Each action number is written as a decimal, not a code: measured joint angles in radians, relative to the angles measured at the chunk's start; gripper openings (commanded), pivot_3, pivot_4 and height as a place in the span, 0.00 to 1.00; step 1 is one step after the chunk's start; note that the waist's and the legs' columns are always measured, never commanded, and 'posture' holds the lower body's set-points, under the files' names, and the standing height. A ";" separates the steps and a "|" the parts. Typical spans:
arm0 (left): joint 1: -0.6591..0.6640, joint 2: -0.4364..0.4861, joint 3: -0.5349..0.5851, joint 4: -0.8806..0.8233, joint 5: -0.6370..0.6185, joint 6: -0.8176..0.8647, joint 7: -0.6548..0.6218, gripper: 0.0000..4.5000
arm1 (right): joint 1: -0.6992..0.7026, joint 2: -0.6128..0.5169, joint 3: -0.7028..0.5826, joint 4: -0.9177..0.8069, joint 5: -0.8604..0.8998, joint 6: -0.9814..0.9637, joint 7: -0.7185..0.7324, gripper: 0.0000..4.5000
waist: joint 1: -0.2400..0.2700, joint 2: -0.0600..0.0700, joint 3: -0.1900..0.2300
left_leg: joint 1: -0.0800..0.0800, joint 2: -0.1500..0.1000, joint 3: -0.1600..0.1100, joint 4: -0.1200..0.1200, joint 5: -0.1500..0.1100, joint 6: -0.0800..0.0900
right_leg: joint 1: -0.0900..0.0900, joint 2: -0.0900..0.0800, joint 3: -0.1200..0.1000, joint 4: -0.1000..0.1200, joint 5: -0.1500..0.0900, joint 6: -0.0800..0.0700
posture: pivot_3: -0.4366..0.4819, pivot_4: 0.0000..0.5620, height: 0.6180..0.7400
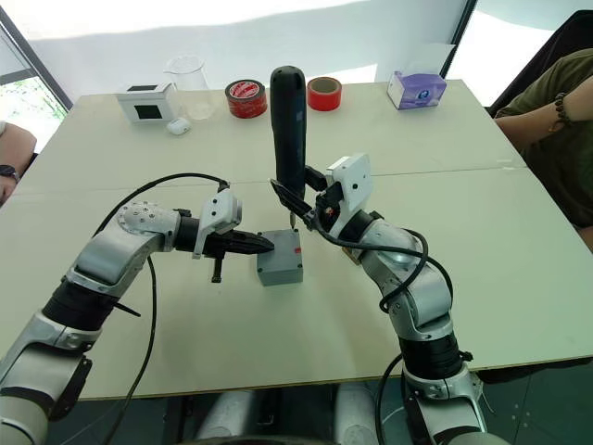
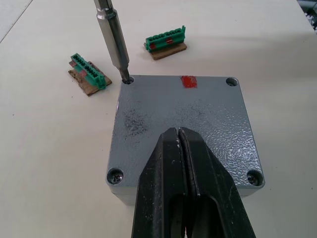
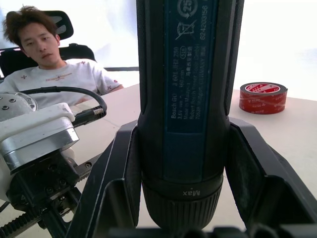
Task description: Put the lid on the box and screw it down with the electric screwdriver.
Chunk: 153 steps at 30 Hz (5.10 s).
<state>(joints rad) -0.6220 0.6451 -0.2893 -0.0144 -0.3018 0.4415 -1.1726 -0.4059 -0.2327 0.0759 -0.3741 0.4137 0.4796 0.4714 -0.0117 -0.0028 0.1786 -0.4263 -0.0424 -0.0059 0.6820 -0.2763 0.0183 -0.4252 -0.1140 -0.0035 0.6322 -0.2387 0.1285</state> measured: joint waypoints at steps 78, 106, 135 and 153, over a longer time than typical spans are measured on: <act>0.083 -0.030 -0.006 -0.046 0.032 0.033 0.011 0.00 | 0.095 0.015 0.059 0.028 -0.095 -0.027 -0.066 0.39 | 0.001 -0.005 -0.032 | 0.041 0.000 -0.001 -0.019 -0.004 0.004 | 0.035 -0.003 -0.001 -0.018 -0.005 -0.004 | 0.48 0.27 1.00; 0.189 -0.008 0.232 -0.159 -0.208 0.186 0.054 0.00 | -0.577 -0.340 -0.408 0.173 0.437 0.868 -0.152 0.39 | -0.002 0.002 -0.008 | 0.007 0.001 -0.001 -0.020 -0.001 0.000 | 0.004 -0.006 -0.001 -0.016 -0.001 -0.002 | 0.48 0.27 1.00; 0.268 0.079 0.227 -0.424 -0.380 0.335 0.108 0.00 | -0.623 -0.769 0.313 0.859 0.276 1.128 0.098 0.39 | 0.001 0.007 0.005 | -0.001 0.001 0.004 -0.015 -0.002 0.003 | -0.002 -0.003 -0.001 -0.016 0.000 -0.001 | 0.48 0.27 1.00; 0.295 0.141 0.307 -0.377 -0.406 0.359 0.133 0.00 | -0.559 -0.793 0.159 0.668 0.128 0.966 0.184 1.00 | 0.000 0.007 0.004 | 0.000 0.001 0.003 -0.015 -0.001 0.002 | -0.002 -0.002 -0.001 -0.015 0.000 -0.001 | 0.48 0.27 1.00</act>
<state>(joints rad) -0.3274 0.7865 0.0176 -0.3916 -0.7075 0.8008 -1.0401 -0.9647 -1.0253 0.2348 0.2942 0.5421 1.4454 0.6553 -0.0115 0.0042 0.1830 -0.4267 -0.0416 -0.0025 0.6672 -0.2775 0.0202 -0.4268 -0.1163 -0.0046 0.6170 -0.2388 0.1275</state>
